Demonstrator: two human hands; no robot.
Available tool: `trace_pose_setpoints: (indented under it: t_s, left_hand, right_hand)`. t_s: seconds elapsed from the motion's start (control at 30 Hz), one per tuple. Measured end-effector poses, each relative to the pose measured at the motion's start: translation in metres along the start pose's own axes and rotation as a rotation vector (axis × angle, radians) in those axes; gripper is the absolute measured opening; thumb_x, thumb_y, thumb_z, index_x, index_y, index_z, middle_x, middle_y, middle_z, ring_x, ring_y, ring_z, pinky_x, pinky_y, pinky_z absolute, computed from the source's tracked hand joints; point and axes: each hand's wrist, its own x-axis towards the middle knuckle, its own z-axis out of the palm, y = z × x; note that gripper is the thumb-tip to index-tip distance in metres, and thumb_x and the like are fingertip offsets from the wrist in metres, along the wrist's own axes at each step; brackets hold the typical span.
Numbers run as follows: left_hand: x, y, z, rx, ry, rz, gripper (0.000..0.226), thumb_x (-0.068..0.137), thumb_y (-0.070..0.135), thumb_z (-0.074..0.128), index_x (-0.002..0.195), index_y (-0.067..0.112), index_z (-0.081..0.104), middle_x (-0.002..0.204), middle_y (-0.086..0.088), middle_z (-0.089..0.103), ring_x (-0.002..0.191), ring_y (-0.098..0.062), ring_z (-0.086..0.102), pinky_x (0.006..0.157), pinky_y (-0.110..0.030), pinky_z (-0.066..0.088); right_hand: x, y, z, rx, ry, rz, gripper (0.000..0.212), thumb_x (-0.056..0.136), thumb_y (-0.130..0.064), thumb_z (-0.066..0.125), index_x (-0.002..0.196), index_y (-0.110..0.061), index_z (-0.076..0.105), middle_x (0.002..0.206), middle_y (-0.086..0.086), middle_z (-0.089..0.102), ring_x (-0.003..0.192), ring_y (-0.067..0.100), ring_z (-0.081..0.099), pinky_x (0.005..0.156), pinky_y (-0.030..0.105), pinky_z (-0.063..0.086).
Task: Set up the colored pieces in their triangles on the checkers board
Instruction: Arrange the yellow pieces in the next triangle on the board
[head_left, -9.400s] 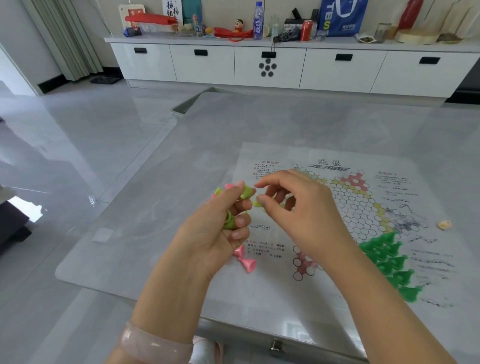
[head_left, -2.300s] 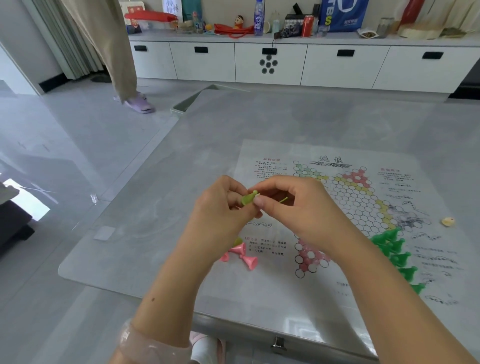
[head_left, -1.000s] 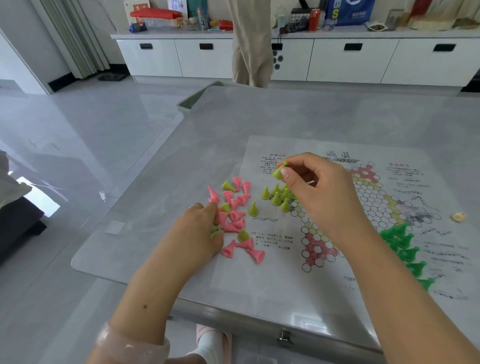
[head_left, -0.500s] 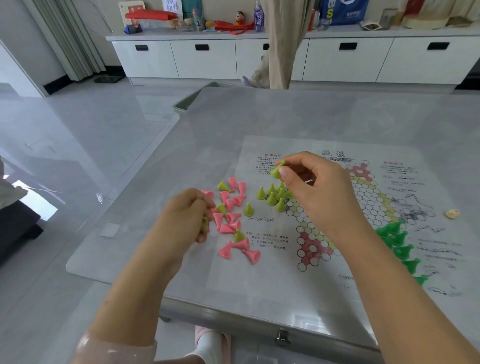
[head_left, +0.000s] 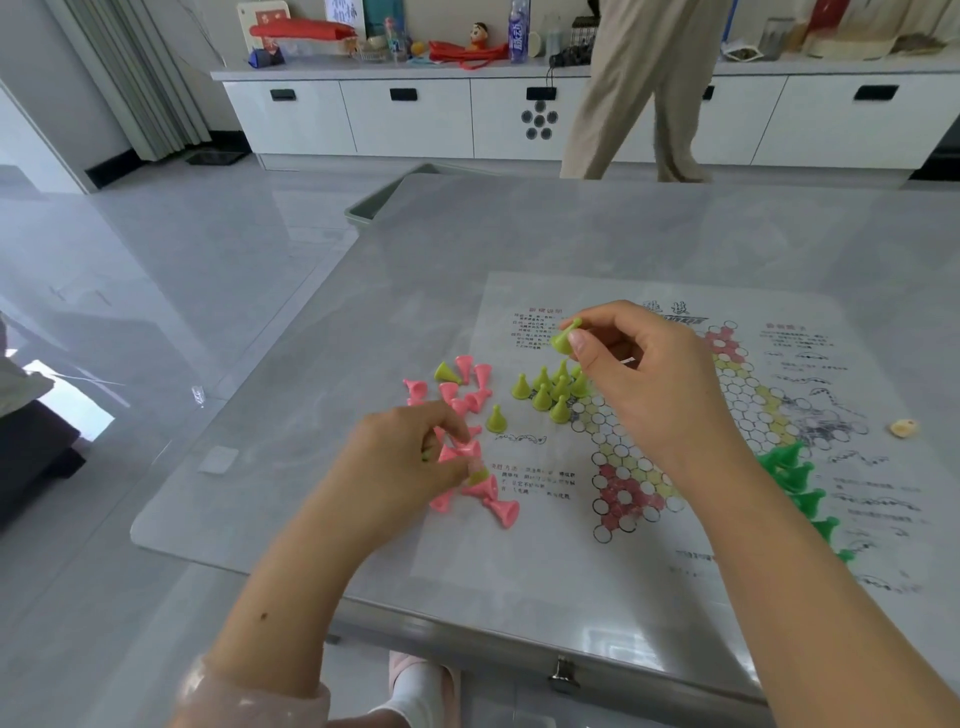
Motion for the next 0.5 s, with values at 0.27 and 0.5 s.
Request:
trace_pose_setpoints:
  t_s: [0.27,0.5]
  left_hand:
    - [0.003,0.004,0.010,0.177,-0.042,0.031,0.018,0.079,0.024,0.065,0.067,0.034,0.055,0.054,0.012,0.042,0.054,-0.002,0.040,0.051,-0.020,0.029]
    - [0.008,0.013,0.007,-0.053,0.200,0.022,0.028,0.082,0.017,0.064,0.060,0.023,0.047,0.054,0.007,0.045,0.050,0.002,0.045,0.049,-0.008,0.033]
  right_hand:
    - [0.000,0.004,-0.004,-0.057,0.073,0.037,0.008,0.086,-0.021,0.058,0.085,-0.022,0.066,0.077,-0.010,0.066,0.068,-0.002,0.058,0.060,0.008,0.044]
    - [-0.003,0.021,-0.016,-0.545,0.081,0.209,0.011,0.088,-0.018,0.055,0.091,-0.015,0.065,0.081,-0.003,0.065,0.071,0.015,0.059,0.053,0.019,0.038]
